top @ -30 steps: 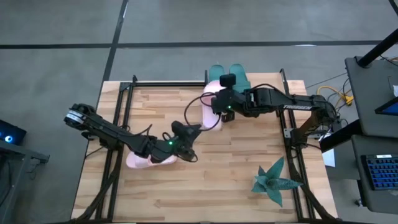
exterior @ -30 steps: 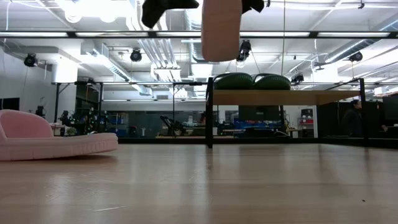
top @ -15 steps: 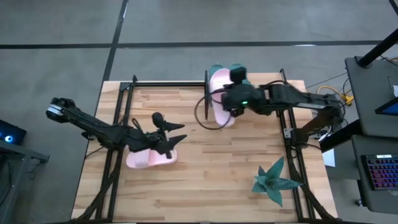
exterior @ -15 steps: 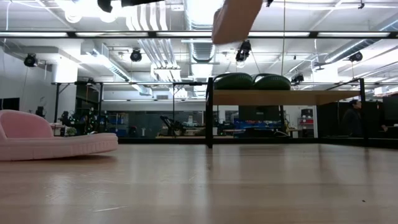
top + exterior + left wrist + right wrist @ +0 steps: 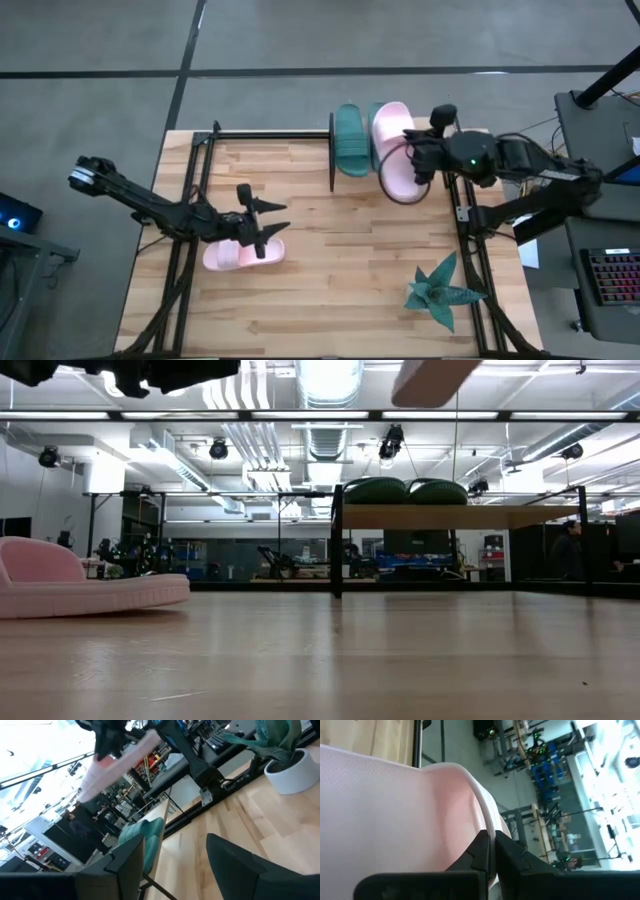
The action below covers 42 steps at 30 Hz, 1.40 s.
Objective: Pick and place slides into the shelf
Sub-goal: Put the top pink slipper on the shelf
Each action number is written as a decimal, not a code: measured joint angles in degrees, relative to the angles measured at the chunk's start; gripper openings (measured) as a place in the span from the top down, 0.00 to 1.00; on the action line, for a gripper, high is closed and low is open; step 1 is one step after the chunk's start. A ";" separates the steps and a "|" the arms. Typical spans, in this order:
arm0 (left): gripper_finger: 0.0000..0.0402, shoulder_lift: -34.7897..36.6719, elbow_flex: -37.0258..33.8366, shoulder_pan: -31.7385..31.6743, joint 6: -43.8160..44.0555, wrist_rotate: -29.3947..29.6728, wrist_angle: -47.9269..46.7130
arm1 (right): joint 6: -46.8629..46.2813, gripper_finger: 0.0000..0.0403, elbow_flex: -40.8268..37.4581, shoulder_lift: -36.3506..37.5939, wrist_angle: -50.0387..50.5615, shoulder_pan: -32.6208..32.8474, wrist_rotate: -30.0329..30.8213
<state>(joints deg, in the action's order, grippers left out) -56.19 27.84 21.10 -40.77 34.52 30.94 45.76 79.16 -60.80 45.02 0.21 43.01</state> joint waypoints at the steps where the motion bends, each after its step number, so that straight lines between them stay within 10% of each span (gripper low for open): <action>1: 0.51 -0.20 -0.29 0.00 -0.01 0.00 0.43 | 1.43 0.98 -3.11 1.77 -2.30 0.00 -0.09; 12: 0.51 -2.67 -0.31 -0.02 0.03 -0.02 0.75 | 12.57 0.98 -25.55 17.83 -17.57 -4.63 -0.82; 25: 0.51 -5.28 -0.25 -0.02 -0.05 0.07 1.52 | 19.63 0.98 -31.61 20.53 -18.28 -17.97 -1.75; 42: 0.51 -5.08 -0.25 -0.02 -0.12 0.46 1.57 | 21.38 0.98 -31.61 16.93 -18.43 -41.30 -24.23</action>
<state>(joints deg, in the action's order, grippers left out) -61.28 27.59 21.08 -40.88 34.98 32.51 67.14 47.55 -43.87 26.59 -41.09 18.78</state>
